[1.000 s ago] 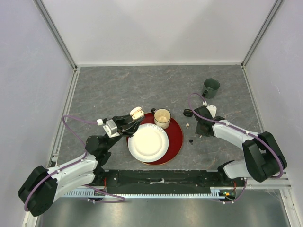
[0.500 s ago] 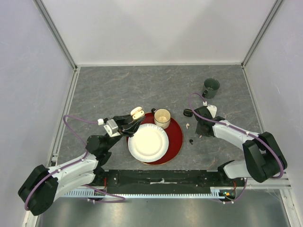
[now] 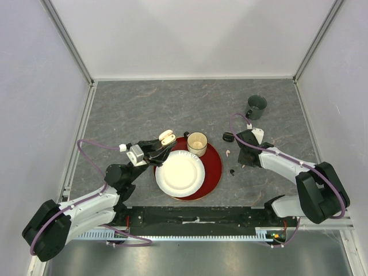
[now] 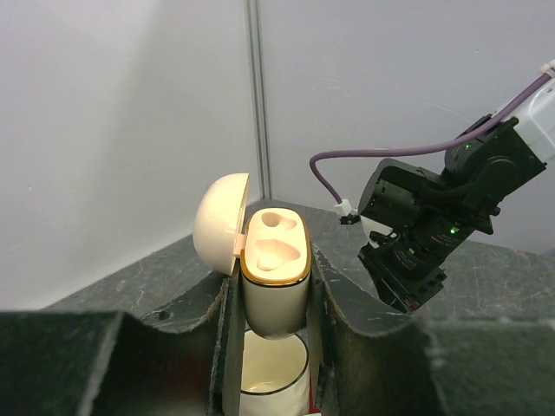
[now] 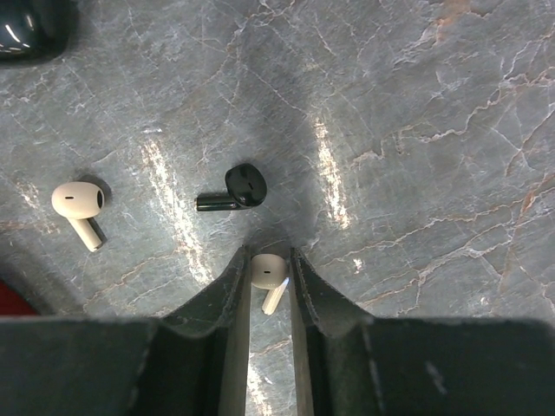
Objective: Insert the wireless bluetooth earbuds into the charging case
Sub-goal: Pick up the earbud from the center of the board, then place the earbud in the charging case.
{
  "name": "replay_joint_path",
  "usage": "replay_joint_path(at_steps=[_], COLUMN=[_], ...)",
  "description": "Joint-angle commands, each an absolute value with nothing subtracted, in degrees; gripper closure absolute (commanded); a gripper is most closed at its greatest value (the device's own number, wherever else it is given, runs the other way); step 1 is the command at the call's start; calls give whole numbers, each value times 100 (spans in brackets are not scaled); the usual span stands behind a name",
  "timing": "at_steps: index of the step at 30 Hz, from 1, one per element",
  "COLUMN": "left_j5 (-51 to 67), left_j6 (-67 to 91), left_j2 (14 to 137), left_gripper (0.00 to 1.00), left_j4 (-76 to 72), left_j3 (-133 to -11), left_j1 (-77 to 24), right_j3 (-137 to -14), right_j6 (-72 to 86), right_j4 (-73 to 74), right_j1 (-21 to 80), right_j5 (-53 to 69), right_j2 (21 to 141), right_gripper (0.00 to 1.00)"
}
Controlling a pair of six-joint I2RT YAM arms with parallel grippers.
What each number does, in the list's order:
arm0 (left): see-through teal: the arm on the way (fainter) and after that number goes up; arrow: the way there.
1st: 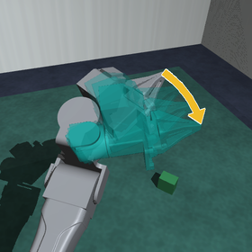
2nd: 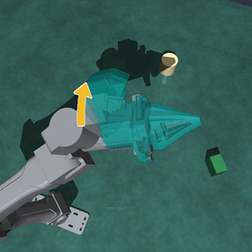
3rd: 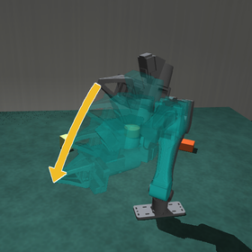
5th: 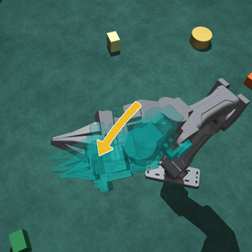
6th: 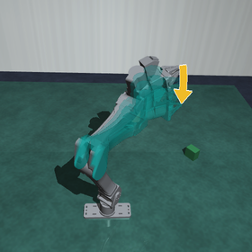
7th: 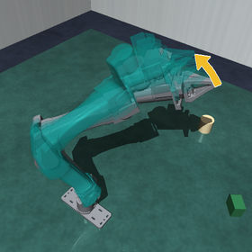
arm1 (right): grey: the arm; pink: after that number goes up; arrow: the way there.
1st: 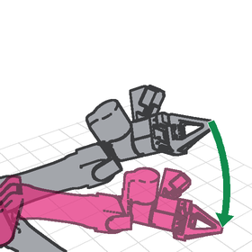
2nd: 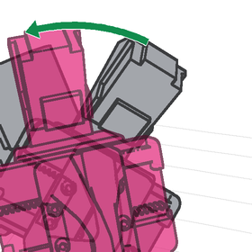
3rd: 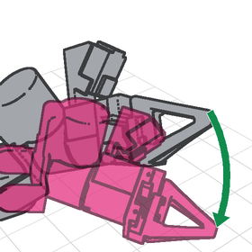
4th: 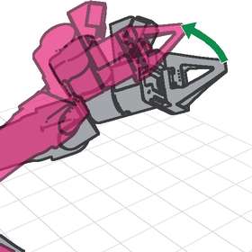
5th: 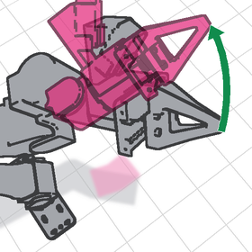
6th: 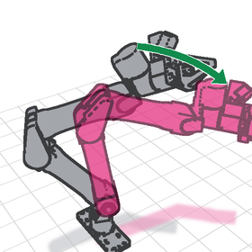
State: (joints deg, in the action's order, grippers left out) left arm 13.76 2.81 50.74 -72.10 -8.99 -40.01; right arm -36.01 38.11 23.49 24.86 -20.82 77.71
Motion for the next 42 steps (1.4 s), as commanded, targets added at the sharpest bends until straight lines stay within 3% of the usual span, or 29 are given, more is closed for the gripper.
replay_joint_path(at_steps=[1,16,24,42], left_j5=[1310,1441,1591,1652], left_j6=[88,149,228,518], left_j2=[5080,5282,5642,6547], left_gripper=[98,98,98,98], left_j4=[-7488,-7497,-7558,-7936], left_j3=[-958,-1072,-1239,-1582], left_j1=[-4008,-4008,-4017,-4017], right_j3=[-3507,-4042,-4675,-5151], right_j6=[3788,3209,2690,1249], right_j4=[2479,2101,1425,-1334], right_j1=[2470,2662,3873,6169], right_j5=[-2074,-1521,-2583,-3910], right_j2=[7708,6269,5538,5915], right_gripper=[81,98,100,100])
